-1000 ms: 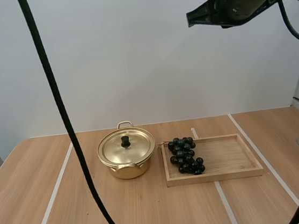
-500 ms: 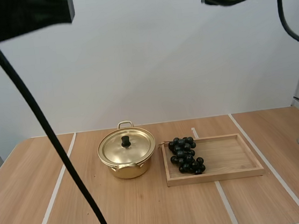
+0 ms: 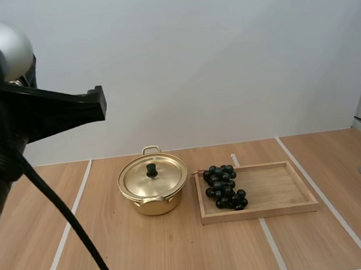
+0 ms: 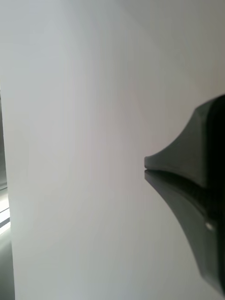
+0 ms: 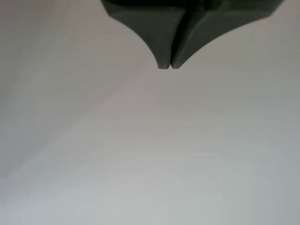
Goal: Open the pot, put the pineapple inside, and close it
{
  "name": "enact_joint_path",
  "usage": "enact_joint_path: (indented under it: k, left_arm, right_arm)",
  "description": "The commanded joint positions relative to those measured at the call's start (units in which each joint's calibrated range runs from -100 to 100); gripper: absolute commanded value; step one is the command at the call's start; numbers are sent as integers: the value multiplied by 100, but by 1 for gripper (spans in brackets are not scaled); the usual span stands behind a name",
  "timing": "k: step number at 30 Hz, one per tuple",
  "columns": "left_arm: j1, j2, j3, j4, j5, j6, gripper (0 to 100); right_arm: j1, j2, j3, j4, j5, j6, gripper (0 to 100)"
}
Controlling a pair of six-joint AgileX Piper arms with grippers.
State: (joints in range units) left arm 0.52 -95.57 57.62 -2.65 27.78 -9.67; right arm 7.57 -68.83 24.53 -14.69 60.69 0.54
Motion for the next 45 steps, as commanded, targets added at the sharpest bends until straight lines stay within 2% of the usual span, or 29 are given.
enact_joint_path:
  k: [1, 6, 10, 15, 18, 22, 26, 33, 38, 42, 45]
  left_arm:
    - [-11, -35, 56, 78, -99, -106, 0]
    - [-11, -35, 54, 78, 100, -188, 0]
    - [-11, -68, 105, 78, 689, -392, 0]
    - [-56, -181, 665, 445, 374, -408, 0]
    - [-104, -181, 1014, 661, 306, -408, 0]
    - [-128, -181, 2083, 862, -1256, -408, 0]
    - [-189, -181, 2750, 873, -2104, -388, 0]
    - [-269, -181, 3359, 873, -2154, -143, 0]
    - [-318, -391, 3716, 873, -2045, -143, 0]
    - [-326, -443, 3946, 873, -2065, -143, 0]
    - [-326, -443, 3964, 873, -2051, -143, 0]
  right_arm:
    - [-18, -389, 831, -223, 43, -103, 0]
    - [-18, -1150, 2609, -347, -638, -93, 0]
    - [-18, -1945, 3835, -527, -1928, -93, 0]
    - [-18, -3117, 5166, -924, -4246, -93, 0]
    - [-18, -3117, 5523, -924, -4746, -93, 0]
    - [-292, -3117, 6269, -958, -4817, -93, 0]
    - [-335, -3117, 6820, -946, -4894, -93, 0]
    - [-466, -3117, 7446, -765, -5359, -66, 0]
    - [-506, -3117, 7547, -26, -5324, -52, 0]
    - [-506, -3117, 7547, 448, -4942, -52, 0]
    - [-506, -3117, 7547, 489, -4522, -52, 0]
